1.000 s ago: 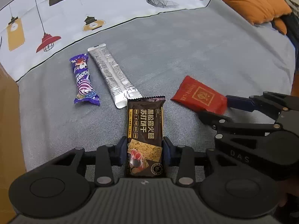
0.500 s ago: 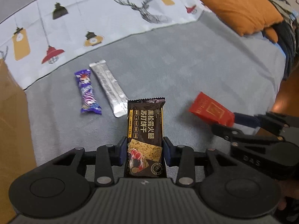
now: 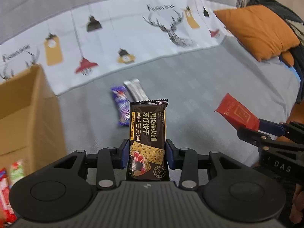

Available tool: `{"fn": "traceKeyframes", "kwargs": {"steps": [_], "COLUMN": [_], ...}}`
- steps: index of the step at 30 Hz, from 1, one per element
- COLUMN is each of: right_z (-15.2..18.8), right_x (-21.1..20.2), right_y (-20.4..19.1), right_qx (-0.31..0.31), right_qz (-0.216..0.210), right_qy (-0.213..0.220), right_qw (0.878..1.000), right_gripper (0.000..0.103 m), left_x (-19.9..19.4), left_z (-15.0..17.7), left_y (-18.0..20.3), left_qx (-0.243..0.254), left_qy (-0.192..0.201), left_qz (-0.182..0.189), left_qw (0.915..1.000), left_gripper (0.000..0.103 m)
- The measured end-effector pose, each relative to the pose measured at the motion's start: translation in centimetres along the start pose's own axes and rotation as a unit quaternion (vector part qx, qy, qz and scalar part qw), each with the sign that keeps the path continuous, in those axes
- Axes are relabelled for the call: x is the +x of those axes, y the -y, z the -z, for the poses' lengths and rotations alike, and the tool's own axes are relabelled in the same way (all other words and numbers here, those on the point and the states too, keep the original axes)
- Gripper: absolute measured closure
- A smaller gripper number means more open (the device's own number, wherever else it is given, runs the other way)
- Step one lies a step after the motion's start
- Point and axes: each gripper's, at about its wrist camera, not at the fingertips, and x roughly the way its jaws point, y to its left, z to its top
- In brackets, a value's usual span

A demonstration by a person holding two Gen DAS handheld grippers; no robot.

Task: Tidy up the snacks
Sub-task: 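Carry both snacks over the box and open both tools to drop them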

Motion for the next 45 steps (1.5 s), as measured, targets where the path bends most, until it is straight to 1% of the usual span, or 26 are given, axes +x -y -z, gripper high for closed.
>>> {"fn": "traceKeyframes", "kwargs": {"steps": [3,6,9,12,15,19,22,23,25,28,31,34,37,39,41,45], "right_z": [-1.4,-2.8,-4.2,-6.0,-7.6,-9.4,-10.0,-10.1,-10.0,-9.4,-8.4,-6.5,-5.0,-3.8,-2.7,-1.0], "right_x": [-1.5,-2.6,-3.9,-5.9,-7.8,-10.2,-11.2,-11.3,-11.3,-10.4,-8.7,-6.2,-3.4,-1.8,-0.4,1.6], "right_y": [-1.1,-3.2,-6.2,-9.5,-13.2,-18.3,-21.6,-22.9,-24.9,-27.4,-29.1,-30.8,-31.6,-32.1,-32.6,-33.1], "right_qx": [0.012,0.005,-0.012,-0.024,-0.04,-0.072,-0.099,-0.11,-0.122,-0.138,-0.143,-0.152,-0.133,-0.135,-0.138,-0.148], "right_qz": [-0.014,-0.039,-0.068,-0.1,-0.133,-0.181,-0.208,-0.209,-0.22,-0.23,-0.235,-0.221,-0.221,-0.215,-0.207,-0.195], "right_qy": [0.02,0.034,0.047,0.065,0.084,0.111,0.124,0.125,0.12,0.108,0.084,0.064,0.026,0.006,-0.012,-0.043], "right_qw": [1.0,0.999,0.997,0.993,0.987,0.975,0.965,0.964,0.96,0.957,0.958,0.961,0.966,0.967,0.968,0.969], "right_gripper": [0.052,0.052,0.052,0.052,0.052,0.052,0.052,0.052,0.052,0.052,0.052,0.052,0.052,0.052,0.052,0.052], "left_x": [-3.1,-7.2,-11.3,-14.8,-18.4,-22.3,-24.1,-24.4,-24.6,-24.0,-22.6,-20.7,-18.9,-17.4,-15.8,-12.6], "left_z": [-0.7,-1.1,-1.2,-1.1,-0.5,0.7,1.6,1.9,2.7,4.0,5.3,6.8,8.3,9.1,9.9,12.1], "left_y": [-2.0,-3.8,-5.9,-7.9,-10.2,-13.1,-15.0,-15.6,-16.7,-18.8,-20.7,-22.9,-24.6,-25.8,-26.7,-28.6], "left_qx": [-0.027,-0.028,-0.034,-0.044,-0.065,-0.081,-0.09,-0.092,-0.096,-0.118,-0.135,-0.157,-0.177,-0.186,-0.19,-0.219], "left_qy": [0.015,0.06,0.098,0.121,0.144,0.176,0.191,0.193,0.191,0.18,0.161,0.138,0.114,0.096,0.076,0.029], "left_qz": [-0.009,-0.02,-0.036,-0.061,-0.075,-0.097,-0.123,-0.132,-0.149,-0.157,-0.165,-0.168,-0.172,-0.173,-0.167,-0.162], "left_qw": [0.9995,0.9976,0.9939,0.9898,0.9845,0.9762,0.9698,0.968,0.9654,0.9638,0.9636,0.9634,0.9624,0.9624,0.9645,0.9617], "left_gripper": [0.06,0.06,0.06,0.06,0.06,0.06,0.06,0.06,0.06,0.06,0.06,0.06,0.06,0.06,0.06,0.06]}}
